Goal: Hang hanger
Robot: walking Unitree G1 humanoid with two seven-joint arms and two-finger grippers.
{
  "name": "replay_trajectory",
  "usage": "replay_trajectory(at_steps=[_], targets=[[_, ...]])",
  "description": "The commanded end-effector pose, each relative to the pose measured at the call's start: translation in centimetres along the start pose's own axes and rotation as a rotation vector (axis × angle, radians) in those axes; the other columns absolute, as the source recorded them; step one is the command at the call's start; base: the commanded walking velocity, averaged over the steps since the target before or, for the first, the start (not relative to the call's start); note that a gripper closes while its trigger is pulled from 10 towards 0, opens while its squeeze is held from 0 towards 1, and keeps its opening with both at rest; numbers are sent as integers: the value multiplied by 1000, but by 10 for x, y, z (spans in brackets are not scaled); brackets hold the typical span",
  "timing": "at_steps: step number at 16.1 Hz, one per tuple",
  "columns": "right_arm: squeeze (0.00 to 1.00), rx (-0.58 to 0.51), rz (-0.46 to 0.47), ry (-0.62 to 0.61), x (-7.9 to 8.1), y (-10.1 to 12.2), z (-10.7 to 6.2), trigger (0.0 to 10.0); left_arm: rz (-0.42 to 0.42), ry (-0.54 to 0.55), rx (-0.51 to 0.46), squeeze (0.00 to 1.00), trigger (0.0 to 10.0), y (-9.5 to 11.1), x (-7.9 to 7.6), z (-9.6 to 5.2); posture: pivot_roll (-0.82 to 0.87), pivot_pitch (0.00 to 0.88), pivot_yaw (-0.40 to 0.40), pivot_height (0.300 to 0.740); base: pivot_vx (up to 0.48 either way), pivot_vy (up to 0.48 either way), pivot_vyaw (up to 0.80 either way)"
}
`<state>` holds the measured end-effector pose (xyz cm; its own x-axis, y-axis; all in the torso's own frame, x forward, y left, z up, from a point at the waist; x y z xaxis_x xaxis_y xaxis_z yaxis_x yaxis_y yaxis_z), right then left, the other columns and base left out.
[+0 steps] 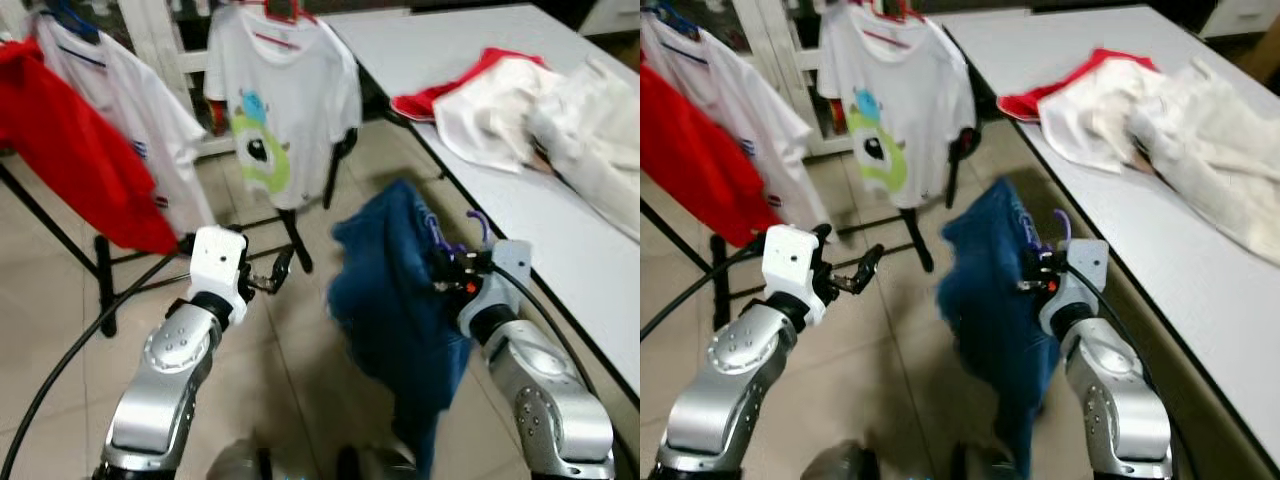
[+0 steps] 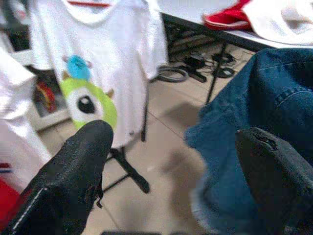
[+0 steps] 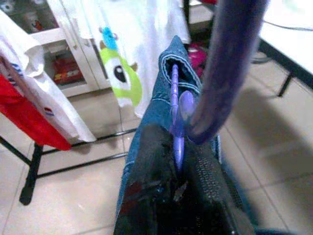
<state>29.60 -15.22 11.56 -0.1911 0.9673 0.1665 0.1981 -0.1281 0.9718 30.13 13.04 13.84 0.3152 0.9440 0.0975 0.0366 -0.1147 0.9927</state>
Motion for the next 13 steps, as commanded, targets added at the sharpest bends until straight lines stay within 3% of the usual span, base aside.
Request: replay_trajectory(at_steps=[1, 4, 8, 12, 13], targets=[[0, -24, 1, 24, 7, 4, 0, 10000, 2, 13, 18, 0, 10000, -4, 4, -3, -90, 179, -59, 740, 386, 0, 0], [0, -9, -68, 63, 13, 4, 2, 10000, 7, 9, 17, 0, 10000, -3, 5, -2, -85, 175, -56, 740, 386, 0, 0], [0, -6, -62, 56, 14, 2, 4, 10000, 12, 6, 13, 0, 10000, -1, 6, -1, -77, 177, -58, 740, 387, 0, 733], [0, 6, -50, 34, 4, -7, 1, 10000, 12, -8, 34, 0, 10000, -10, -1, -4, -69, 166, -58, 740, 388, 0, 0], [0, -2, -47, 36, 4, -3, 3, 10000, 0, -31, 21, 0, 10000, -4, -3, -3, -62, 135, -42, 740, 390, 0, 0]])
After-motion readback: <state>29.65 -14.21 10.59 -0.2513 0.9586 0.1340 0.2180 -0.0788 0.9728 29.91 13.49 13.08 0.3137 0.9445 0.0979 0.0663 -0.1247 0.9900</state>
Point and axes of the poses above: a point about 5 cm out from each wrist's last joint towards the gripper, its own z axis pointing out of the wrist towards the gripper, its own y axis along the axis of the wrist's last joint, x = y × z, the point moved 4 cm from there along z, pointing out of the wrist towards the gripper, and after that the axes turned 1 degree about -z, right-handed, at the moved point
